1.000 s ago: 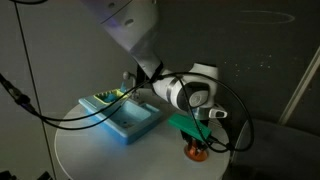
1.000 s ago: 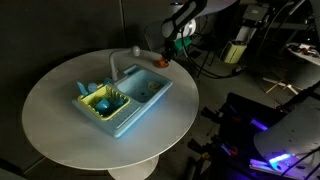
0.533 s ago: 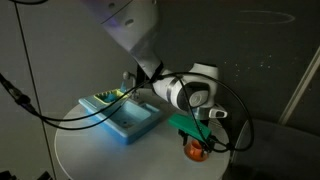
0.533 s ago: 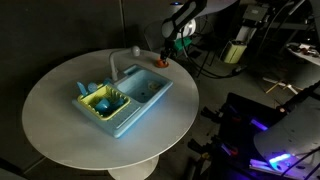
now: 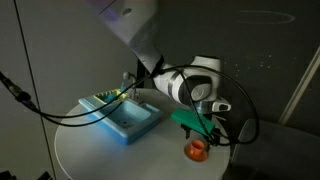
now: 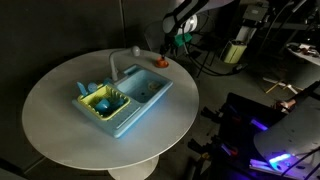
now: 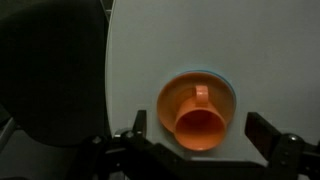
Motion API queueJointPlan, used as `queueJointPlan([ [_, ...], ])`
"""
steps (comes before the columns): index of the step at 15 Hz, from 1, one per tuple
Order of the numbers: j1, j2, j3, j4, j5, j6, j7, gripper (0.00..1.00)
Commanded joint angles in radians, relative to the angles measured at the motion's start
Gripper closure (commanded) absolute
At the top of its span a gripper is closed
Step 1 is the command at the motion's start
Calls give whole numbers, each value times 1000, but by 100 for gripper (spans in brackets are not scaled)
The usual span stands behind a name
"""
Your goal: Pick up the orange mug from the table and place it on the orange saucer
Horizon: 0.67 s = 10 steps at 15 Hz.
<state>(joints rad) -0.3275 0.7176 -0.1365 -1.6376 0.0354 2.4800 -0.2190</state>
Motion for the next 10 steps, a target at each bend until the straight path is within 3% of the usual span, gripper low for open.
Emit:
queueJointPlan([
  [1, -10, -126, 3, -116, 7, 21, 5, 0],
  [10, 9, -457, -40, -380, 7, -17, 48, 0],
])
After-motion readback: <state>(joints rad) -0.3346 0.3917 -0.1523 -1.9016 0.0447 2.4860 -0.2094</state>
